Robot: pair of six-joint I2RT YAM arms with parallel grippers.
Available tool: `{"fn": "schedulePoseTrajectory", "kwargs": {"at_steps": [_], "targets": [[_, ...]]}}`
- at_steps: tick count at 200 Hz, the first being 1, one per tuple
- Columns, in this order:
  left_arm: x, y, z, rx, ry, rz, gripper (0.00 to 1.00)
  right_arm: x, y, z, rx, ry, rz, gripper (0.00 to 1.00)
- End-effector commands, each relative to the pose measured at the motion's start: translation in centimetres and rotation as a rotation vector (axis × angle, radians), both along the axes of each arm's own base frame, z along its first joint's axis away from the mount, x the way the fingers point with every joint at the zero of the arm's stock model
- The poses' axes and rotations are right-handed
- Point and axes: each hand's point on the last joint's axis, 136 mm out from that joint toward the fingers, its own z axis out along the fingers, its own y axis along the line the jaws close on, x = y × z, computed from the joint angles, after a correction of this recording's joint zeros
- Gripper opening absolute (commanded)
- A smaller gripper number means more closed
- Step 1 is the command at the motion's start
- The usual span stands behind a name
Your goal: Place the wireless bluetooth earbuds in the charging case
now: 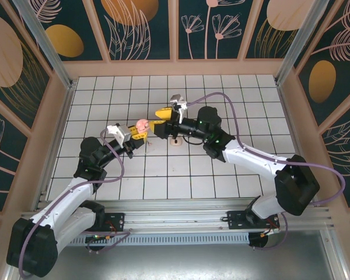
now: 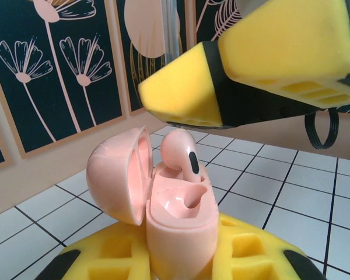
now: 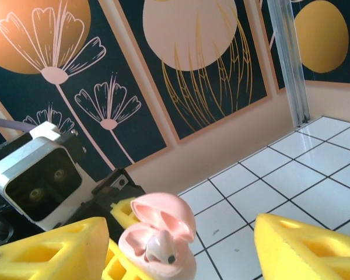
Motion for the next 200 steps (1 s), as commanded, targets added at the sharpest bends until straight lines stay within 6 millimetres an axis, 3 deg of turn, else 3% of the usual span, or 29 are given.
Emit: {"fn": "schedulePoseTrajectory", "kwargs": {"at_steps": [1, 61, 104, 151, 180, 200], "targets": [[-0.5, -0.4, 1.6, -0.025, -0.05, -0.035, 0.08, 0.8, 0.7, 0.6, 0.01, -0.001, 0.005, 0.67], [-0.5, -0.4, 1.6, -0.022, -0.055, -0.033, 0.08, 2.5, 1.2, -3.7, -0.09, 0.093, -0.046, 0.65], [-0.4, -0.2, 1.7, -0.02, -0.059, -0.024, 0.08, 3.0, 0.9, -5.3, -0.141, 0.138, -0.079, 0.65], [-0.1, 0.0, 1.5, -0.02, -0.05, 0.002, 0.08, 2.2, 0.6, -3.0, -0.116, 0.102, -0.063, 0.64], [1.9, 1.4, 1.0, -0.068, 0.069, 0.13, 0.07, 1.8, -0.3, -0.2, -0.09, 0.075, -0.079, 0.64], [2.9, 2.5, -0.3, -0.107, 0.172, 0.221, 0.07, 2.9, -1.1, 0.0, -0.154, 0.128, -0.142, 0.64]]}}
